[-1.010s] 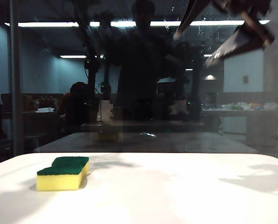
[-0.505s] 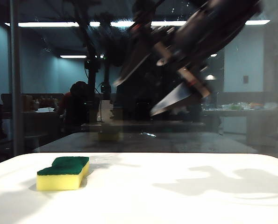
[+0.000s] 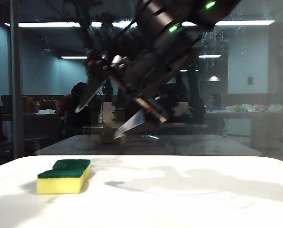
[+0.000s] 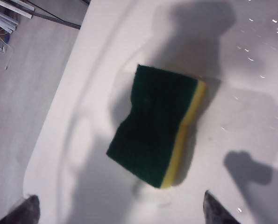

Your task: Reach upward to find where there is water on the glass, pick up the sponge from the table, dry the water, and finally place the sponge back on the table.

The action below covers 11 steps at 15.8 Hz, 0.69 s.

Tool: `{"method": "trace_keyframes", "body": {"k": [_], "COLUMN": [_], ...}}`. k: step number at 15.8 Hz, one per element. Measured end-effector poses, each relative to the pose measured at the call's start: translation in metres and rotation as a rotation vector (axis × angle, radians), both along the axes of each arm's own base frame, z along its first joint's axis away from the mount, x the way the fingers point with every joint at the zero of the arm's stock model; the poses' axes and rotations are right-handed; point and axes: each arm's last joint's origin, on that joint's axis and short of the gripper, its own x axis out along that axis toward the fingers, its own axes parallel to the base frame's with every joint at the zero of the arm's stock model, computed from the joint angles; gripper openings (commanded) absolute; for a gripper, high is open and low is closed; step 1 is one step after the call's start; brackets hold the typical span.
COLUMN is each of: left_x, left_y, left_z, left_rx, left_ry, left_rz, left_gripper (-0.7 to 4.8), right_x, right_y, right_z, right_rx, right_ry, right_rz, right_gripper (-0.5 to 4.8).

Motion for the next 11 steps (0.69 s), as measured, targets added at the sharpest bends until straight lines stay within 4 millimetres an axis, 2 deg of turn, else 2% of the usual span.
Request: {"method": "trace_keyframes", "body": {"k": [8,11], "left_x": [0.0,0.0], "left_y": [0.0,0.0], "left_z": [0.0,-0.001], "left_rx": [0.001,0.001], "left_ry": [0.001,0.015], "left_rz": [0.0,0.0], "left_gripper": [-0.05,-0.05], "right_x": [0.018,0.031], "right_y": [0.035,0.049], "right_z": [-0.052,-0.056], "right_rx": [-0.126,-0.112], "right_ry": [0.109,0.103], "right_rz": [-0.004,-0.009], "right_gripper": [4.79,4.79]}}
